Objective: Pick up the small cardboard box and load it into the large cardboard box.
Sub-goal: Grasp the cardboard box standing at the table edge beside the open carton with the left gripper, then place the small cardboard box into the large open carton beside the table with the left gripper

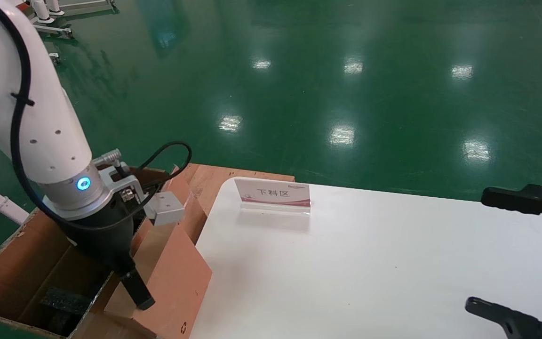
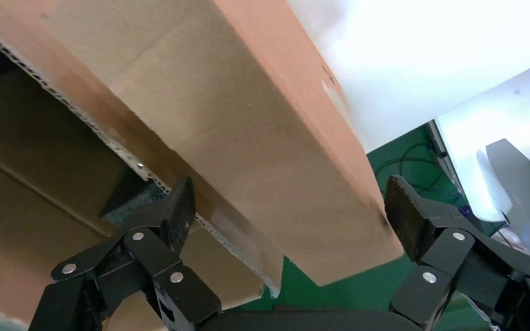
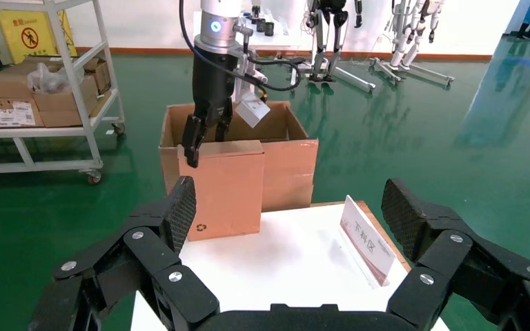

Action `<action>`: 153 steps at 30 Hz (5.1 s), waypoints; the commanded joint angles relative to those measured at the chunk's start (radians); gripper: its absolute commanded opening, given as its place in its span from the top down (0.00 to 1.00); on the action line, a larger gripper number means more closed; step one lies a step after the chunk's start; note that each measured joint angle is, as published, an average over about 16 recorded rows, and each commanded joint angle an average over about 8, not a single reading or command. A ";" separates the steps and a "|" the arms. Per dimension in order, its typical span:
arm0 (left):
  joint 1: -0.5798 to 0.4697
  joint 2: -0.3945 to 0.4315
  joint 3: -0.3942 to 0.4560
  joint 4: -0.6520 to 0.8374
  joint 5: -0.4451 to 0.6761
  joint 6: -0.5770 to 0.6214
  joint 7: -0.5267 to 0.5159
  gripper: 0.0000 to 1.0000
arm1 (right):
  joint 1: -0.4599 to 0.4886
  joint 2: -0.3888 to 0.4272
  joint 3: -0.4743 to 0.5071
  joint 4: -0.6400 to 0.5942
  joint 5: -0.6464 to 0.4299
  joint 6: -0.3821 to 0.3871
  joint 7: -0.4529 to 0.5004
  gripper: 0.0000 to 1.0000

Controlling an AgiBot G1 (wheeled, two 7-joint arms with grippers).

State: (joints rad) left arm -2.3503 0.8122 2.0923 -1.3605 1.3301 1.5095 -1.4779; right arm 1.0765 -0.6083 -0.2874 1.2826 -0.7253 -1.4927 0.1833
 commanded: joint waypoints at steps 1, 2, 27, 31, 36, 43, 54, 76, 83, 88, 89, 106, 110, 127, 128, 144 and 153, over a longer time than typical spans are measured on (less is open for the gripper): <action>0.007 -0.004 0.009 0.000 0.000 -0.010 0.006 0.00 | 0.000 0.000 0.000 0.000 0.000 0.000 0.000 0.00; 0.010 -0.004 0.010 0.000 0.001 -0.014 0.007 0.00 | 0.000 0.000 0.000 0.000 0.000 0.000 0.000 0.00; 0.024 -0.005 0.017 0.001 0.005 -0.032 0.011 1.00 | 0.000 0.000 0.000 0.000 0.001 0.001 0.000 1.00; 0.023 -0.005 0.017 0.001 0.005 -0.031 0.011 1.00 | 0.000 0.000 0.000 0.000 0.001 0.001 0.000 1.00; 0.023 -0.005 0.016 0.001 0.005 -0.030 0.011 1.00 | 0.000 0.000 0.000 0.000 0.001 0.001 0.000 1.00; 0.022 -0.004 0.016 0.001 0.005 -0.029 0.011 1.00 | 0.000 0.000 0.000 0.000 0.001 0.001 0.000 1.00; 0.022 -0.002 0.014 0.012 0.002 -0.027 0.019 1.00 | 0.000 0.000 0.000 0.000 0.000 0.000 0.000 1.00; -0.515 -0.068 -0.045 0.201 -0.043 0.081 0.214 1.00 | 0.001 0.001 -0.002 -0.001 0.001 0.000 -0.001 0.85; -0.574 -0.028 0.087 0.344 0.027 0.100 0.311 1.00 | 0.001 0.001 -0.002 -0.001 0.002 0.001 -0.001 0.00; -0.609 -0.013 0.234 0.414 0.043 0.133 0.383 1.00 | 0.001 0.001 -0.003 -0.001 0.002 0.001 -0.002 0.00; -0.613 -0.012 0.263 0.423 0.037 0.139 0.394 1.00 | 0.001 0.001 -0.003 -0.001 0.002 0.001 -0.002 0.00; -0.471 -0.026 0.583 0.470 -0.175 0.054 0.419 1.00 | 0.001 0.001 -0.004 -0.001 0.003 0.001 -0.002 0.00; -0.423 -0.029 0.592 0.481 -0.200 0.035 0.394 1.00 | 0.001 0.001 -0.004 -0.001 0.003 0.001 -0.002 0.00; -0.189 -0.010 0.592 0.642 -0.246 -0.027 0.386 1.00 | 0.001 0.002 -0.005 -0.001 0.003 0.002 -0.003 0.00; -0.175 -0.009 0.592 0.656 -0.248 -0.030 0.389 1.00 | 0.001 0.002 -0.005 -0.001 0.003 0.002 -0.003 0.00; 0.019 0.026 0.571 0.889 -0.280 -0.083 0.474 1.00 | 0.002 0.002 -0.006 -0.001 0.004 0.002 -0.003 0.00; 0.081 0.053 0.557 0.991 -0.295 -0.102 0.519 1.00 | 0.002 0.002 -0.006 -0.001 0.004 0.002 -0.003 0.00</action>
State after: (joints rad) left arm -2.2714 0.8643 2.6487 -0.3714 1.0341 1.4104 -0.9589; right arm 1.0782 -0.6058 -0.2938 1.2813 -0.7209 -1.4903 0.1799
